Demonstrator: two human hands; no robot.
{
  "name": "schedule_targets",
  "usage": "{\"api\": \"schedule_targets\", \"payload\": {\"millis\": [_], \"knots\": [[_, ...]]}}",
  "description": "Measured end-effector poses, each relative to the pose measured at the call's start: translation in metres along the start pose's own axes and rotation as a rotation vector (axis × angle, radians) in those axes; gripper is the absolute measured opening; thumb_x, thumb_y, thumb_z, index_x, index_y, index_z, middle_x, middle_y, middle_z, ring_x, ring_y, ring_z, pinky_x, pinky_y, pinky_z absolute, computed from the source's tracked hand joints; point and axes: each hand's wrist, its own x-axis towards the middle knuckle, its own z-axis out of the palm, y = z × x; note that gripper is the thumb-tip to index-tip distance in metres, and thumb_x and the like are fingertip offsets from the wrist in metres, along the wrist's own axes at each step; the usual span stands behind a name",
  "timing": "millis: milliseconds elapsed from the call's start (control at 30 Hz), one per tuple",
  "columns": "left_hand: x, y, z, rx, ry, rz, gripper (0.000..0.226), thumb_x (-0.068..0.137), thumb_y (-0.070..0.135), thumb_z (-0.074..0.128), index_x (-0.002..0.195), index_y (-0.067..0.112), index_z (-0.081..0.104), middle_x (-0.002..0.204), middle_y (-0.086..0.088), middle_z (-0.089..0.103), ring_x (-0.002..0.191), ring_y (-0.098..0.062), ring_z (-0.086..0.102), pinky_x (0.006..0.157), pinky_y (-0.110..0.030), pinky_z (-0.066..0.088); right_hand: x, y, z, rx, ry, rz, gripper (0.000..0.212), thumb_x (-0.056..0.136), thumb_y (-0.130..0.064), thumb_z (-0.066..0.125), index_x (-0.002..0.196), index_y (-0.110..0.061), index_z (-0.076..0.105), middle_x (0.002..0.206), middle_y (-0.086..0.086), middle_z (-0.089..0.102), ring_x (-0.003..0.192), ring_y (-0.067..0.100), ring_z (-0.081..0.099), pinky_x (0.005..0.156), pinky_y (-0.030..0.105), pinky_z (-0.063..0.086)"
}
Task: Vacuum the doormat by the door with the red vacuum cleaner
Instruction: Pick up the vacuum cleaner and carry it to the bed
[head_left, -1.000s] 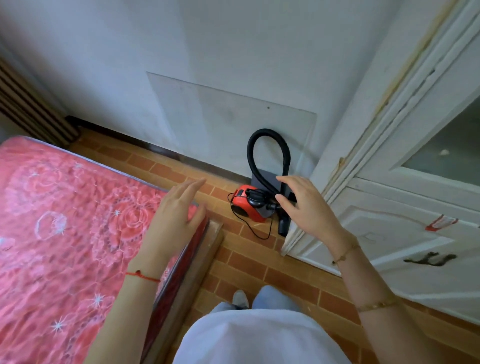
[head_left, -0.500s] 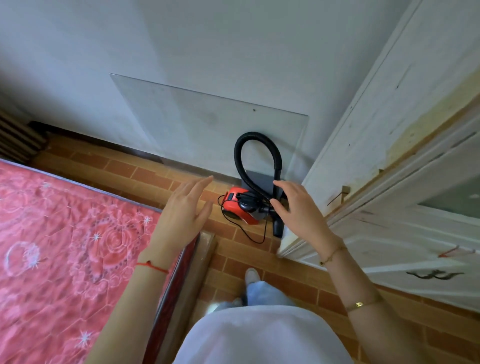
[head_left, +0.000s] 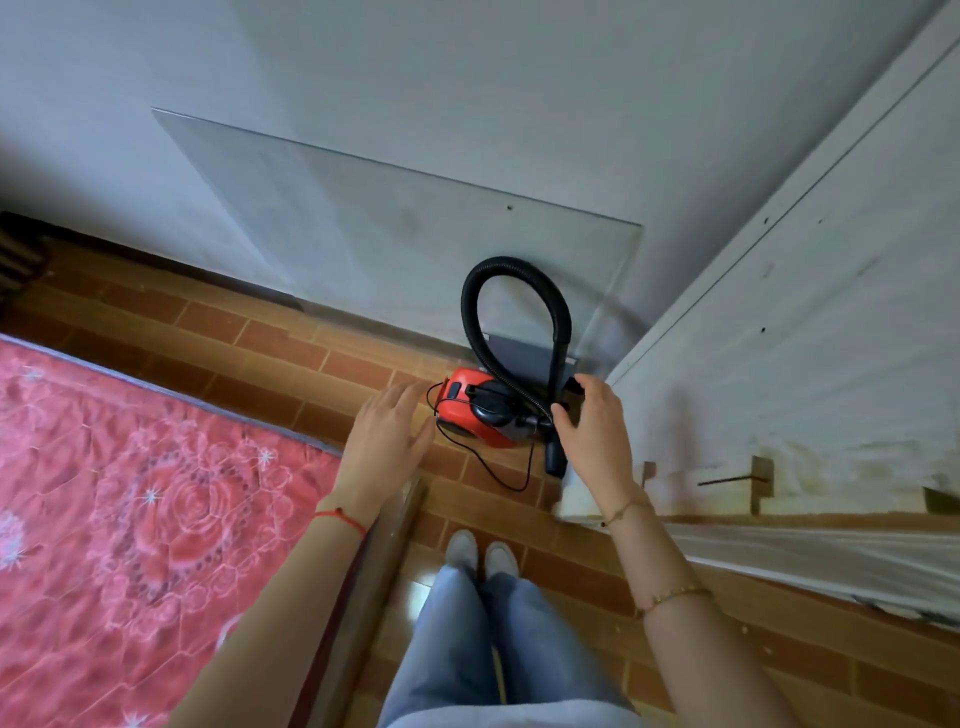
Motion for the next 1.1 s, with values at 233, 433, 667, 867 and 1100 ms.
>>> {"api": "schedule_targets", "payload": {"millis": [233, 433, 667, 867, 1100], "knots": [[0.067, -0.056, 0.108, 0.084, -0.171, 0.047, 0.046, 0.087, 0.023, 0.060, 0.132, 0.016, 0.052, 0.123, -0.003, 0.059, 0.112, -0.025, 0.055, 0.093, -0.038, 0.043, 0.069, 0.058, 0.087, 0.007, 0.001, 0.127, 0.059, 0.092, -0.028, 0.062, 0.142, -0.007, 0.039, 0.143, 0.010, 0.045, 0.134, 0.024, 0.040, 0.110, 0.033, 0.035], [0.111, -0.116, 0.226, 0.130, -0.239, 0.067, 0.051, 0.086, 0.022, 0.060, 0.135, 0.017, 0.049, 0.130, -0.002, 0.056, 0.118, -0.024, 0.050, 0.096, -0.037, 0.041, 0.124, 0.129, 0.174, 0.001, 0.017, 0.173, 0.075, 0.086, -0.031, 0.070, 0.145, -0.004, 0.031, 0.146, 0.013, 0.039, 0.136, 0.028, 0.034, 0.113, 0.037, 0.031], [0.142, -0.184, 0.362, 0.175, -0.303, 0.125, 0.057, 0.084, 0.020, 0.060, 0.138, 0.016, 0.045, 0.134, -0.004, 0.051, 0.126, -0.024, 0.043, 0.100, -0.036, 0.038, 0.169, 0.216, 0.284, -0.025, -0.035, 0.242, 0.098, 0.079, -0.032, 0.077, 0.151, -0.003, 0.017, 0.153, 0.015, 0.027, 0.142, 0.029, 0.023, 0.116, 0.036, 0.022], [0.172, -0.229, 0.460, 0.214, -0.315, 0.193, 0.076, 0.084, 0.021, 0.066, 0.148, 0.011, 0.028, 0.145, -0.008, 0.039, 0.136, -0.025, 0.032, 0.113, -0.036, 0.027, 0.201, 0.276, 0.362, -0.014, -0.028, 0.233, 0.111, 0.074, -0.031, 0.080, 0.153, -0.003, 0.007, 0.154, 0.017, 0.023, 0.144, 0.031, 0.020, 0.118, 0.038, 0.022], [0.214, -0.248, 0.532, 0.353, -0.327, 0.302, 0.084, 0.084, 0.027, 0.067, 0.151, 0.010, 0.019, 0.153, -0.009, 0.028, 0.143, -0.028, 0.021, 0.120, -0.043, 0.013, 0.230, 0.303, 0.398, 0.093, 0.332, 0.168, 0.083, 0.073, -0.029, 0.080, 0.140, -0.009, 0.036, 0.137, 0.005, 0.052, 0.127, 0.020, 0.049, 0.102, 0.027, 0.042]]}}
